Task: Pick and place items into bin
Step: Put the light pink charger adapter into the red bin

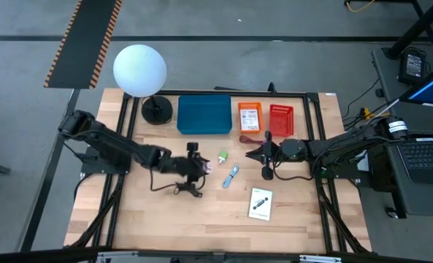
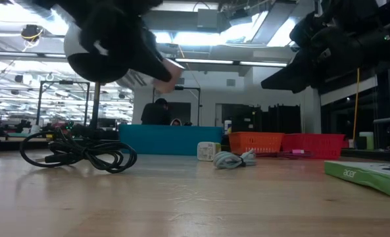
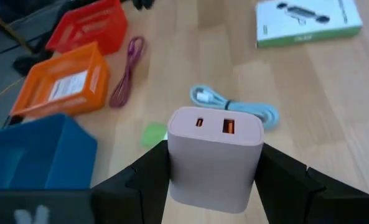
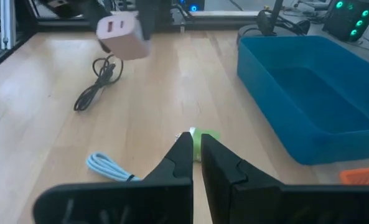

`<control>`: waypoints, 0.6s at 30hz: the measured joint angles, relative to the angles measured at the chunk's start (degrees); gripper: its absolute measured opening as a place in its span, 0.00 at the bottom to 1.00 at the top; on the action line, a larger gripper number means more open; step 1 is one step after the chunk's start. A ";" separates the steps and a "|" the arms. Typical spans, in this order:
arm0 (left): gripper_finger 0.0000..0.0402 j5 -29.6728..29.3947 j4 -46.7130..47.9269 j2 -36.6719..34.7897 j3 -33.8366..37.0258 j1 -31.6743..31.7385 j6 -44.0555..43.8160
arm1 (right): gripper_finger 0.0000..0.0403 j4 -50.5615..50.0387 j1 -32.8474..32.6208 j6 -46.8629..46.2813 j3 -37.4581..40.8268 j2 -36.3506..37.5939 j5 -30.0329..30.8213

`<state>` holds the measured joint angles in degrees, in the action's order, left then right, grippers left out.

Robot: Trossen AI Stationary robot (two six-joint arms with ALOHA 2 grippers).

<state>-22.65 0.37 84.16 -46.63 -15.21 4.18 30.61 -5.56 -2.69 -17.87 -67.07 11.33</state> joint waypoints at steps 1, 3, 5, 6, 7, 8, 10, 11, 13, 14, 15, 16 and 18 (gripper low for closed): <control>0.48 2.05 -1.99 0.00 0.60 1.57 1.22 | 0.03 -0.11 0.00 0.10 0.01 -0.11 0.00; 0.48 5.60 -6.64 0.00 1.65 4.26 3.50 | 0.03 0.08 0.00 0.12 0.02 -0.72 0.00; 0.48 8.37 -11.37 0.00 2.95 6.59 5.75 | 0.03 -0.08 0.00 0.12 0.04 -1.34 0.00; 0.48 9.98 -13.41 0.00 3.52 7.56 6.79 | 0.03 0.06 0.00 0.14 0.04 -1.71 0.00; 0.48 11.56 -15.49 0.00 3.97 8.44 7.73 | 0.03 0.00 0.00 0.17 0.04 -2.02 0.00; 0.48 13.27 -17.14 0.00 4.14 9.23 8.59 | 0.03 -0.02 0.00 0.16 0.04 -2.28 0.00; 0.48 16.09 -18.90 0.00 4.15 10.74 10.25 | 0.03 0.02 0.00 0.17 0.04 -2.61 0.00; 0.48 17.23 -19.10 0.00 4.15 11.53 11.44 | 0.03 -0.03 0.00 0.47 0.04 -2.67 0.00; 0.48 19.05 -19.27 0.00 4.15 13.61 13.99 | 0.03 0.05 0.04 2.32 0.04 -2.67 0.02; 0.48 20.05 -19.68 0.00 4.15 14.96 14.66 | 0.03 0.16 0.04 3.46 0.04 -2.67 0.02; 0.48 21.50 -20.26 0.00 4.15 16.35 14.83 | 0.03 0.45 0.04 4.84 0.04 -2.67 0.02; 0.48 23.58 -20.81 0.00 4.15 17.83 14.82 | 0.03 1.00 0.04 6.09 0.04 -2.67 0.04; 0.48 28.48 -22.31 0.00 4.15 20.45 14.79 | 0.03 2.68 0.02 8.04 0.04 -2.67 0.05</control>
<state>5.84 -21.95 84.16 -42.48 5.24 18.97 33.30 -5.54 5.35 -17.82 -69.73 11.39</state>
